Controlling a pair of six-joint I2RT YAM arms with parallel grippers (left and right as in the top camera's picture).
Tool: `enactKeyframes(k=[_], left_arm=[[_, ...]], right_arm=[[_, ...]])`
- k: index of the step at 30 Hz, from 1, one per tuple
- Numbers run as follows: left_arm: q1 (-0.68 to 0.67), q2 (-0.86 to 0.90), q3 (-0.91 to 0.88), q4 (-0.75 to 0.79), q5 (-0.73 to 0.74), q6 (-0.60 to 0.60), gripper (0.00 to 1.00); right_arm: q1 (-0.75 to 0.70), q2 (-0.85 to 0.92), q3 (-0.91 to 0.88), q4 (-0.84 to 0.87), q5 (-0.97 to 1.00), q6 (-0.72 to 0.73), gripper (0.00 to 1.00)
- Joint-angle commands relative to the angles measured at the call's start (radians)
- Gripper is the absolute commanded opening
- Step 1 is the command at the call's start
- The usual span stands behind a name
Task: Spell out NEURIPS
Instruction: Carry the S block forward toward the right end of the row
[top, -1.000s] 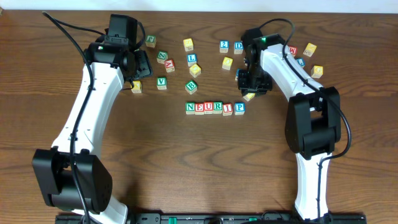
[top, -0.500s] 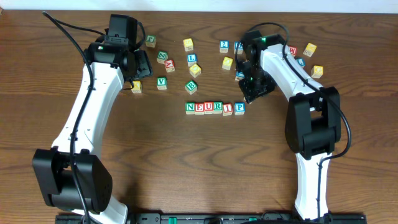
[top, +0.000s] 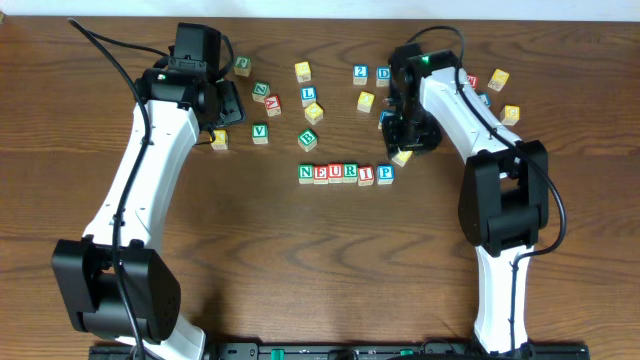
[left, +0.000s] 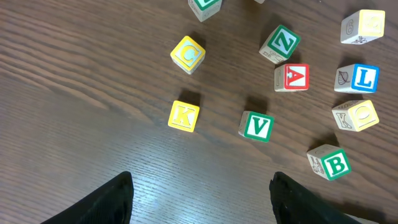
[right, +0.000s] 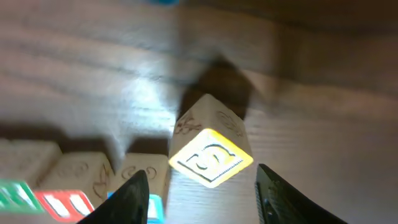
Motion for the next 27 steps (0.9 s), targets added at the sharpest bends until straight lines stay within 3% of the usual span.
enactKeyframes(k=[1, 4, 27], left_arm=[[0.004, 0.012, 0.013, -0.002, 0.002, 0.013, 0.69], [0.004, 0.012, 0.013, -0.003, 0.002, 0.013, 0.69], [0.004, 0.012, 0.013, -0.002, 0.002, 0.013, 0.7]], right_arm=[[0.006, 0.011, 0.009, 0.021, 0.023, 0.301, 0.49], [0.011, 0.011, -0.006, 0.042, 0.079, 0.355, 0.49], [0.011, 0.011, -0.067, 0.101, 0.057, 0.329, 0.35]])
